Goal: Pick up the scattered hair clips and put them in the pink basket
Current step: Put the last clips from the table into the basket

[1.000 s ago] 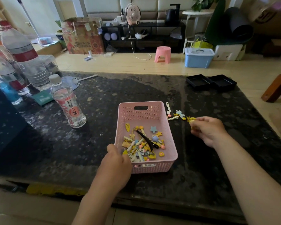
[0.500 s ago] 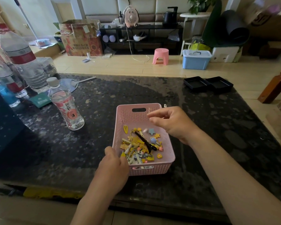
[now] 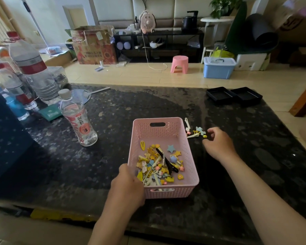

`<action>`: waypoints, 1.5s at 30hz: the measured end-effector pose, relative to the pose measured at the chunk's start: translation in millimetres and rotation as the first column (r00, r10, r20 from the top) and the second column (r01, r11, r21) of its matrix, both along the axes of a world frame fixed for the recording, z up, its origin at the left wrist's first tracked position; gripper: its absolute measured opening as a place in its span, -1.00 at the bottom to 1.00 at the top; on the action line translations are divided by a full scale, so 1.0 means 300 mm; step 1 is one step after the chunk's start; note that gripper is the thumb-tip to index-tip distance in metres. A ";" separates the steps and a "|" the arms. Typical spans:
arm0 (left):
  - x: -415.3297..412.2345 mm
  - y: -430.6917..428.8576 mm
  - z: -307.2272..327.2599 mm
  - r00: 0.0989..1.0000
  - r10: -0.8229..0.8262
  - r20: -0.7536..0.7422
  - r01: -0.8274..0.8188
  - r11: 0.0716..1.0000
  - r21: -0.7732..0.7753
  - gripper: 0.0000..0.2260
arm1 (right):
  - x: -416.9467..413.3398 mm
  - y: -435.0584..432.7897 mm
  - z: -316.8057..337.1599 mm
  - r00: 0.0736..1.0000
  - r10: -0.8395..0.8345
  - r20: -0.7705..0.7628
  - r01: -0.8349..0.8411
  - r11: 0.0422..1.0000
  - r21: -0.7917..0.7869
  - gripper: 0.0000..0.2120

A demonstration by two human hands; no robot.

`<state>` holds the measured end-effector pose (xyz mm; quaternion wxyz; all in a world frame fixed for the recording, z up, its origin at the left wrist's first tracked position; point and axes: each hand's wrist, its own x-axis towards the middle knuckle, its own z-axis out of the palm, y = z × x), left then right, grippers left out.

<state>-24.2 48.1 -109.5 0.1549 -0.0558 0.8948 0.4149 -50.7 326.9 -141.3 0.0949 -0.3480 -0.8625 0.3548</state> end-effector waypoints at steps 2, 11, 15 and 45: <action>-0.005 -0.003 0.003 0.999 0.016 -0.034 -0.017 1.000 -0.021 -0.92 | -0.023 0.003 -0.014 0.997 0.019 0.081 -0.022 0.999 0.036 -0.45; -0.032 -0.052 0.015 0.990 0.129 -0.054 -0.132 0.989 -0.072 -0.91 | -0.160 0.025 -0.033 0.888 0.177 0.425 -0.276 0.943 0.185 -0.31; -0.042 -0.073 0.009 0.989 0.141 -0.050 -0.145 0.985 -0.089 -0.92 | -0.175 0.009 -0.036 0.895 0.198 0.400 -0.319 0.911 0.260 -0.61; -0.050 -0.082 0.021 0.999 0.045 0.002 -0.045 0.995 -0.087 -0.98 | -0.090 -0.190 0.200 0.941 0.101 -0.324 -0.290 0.737 -0.611 -0.69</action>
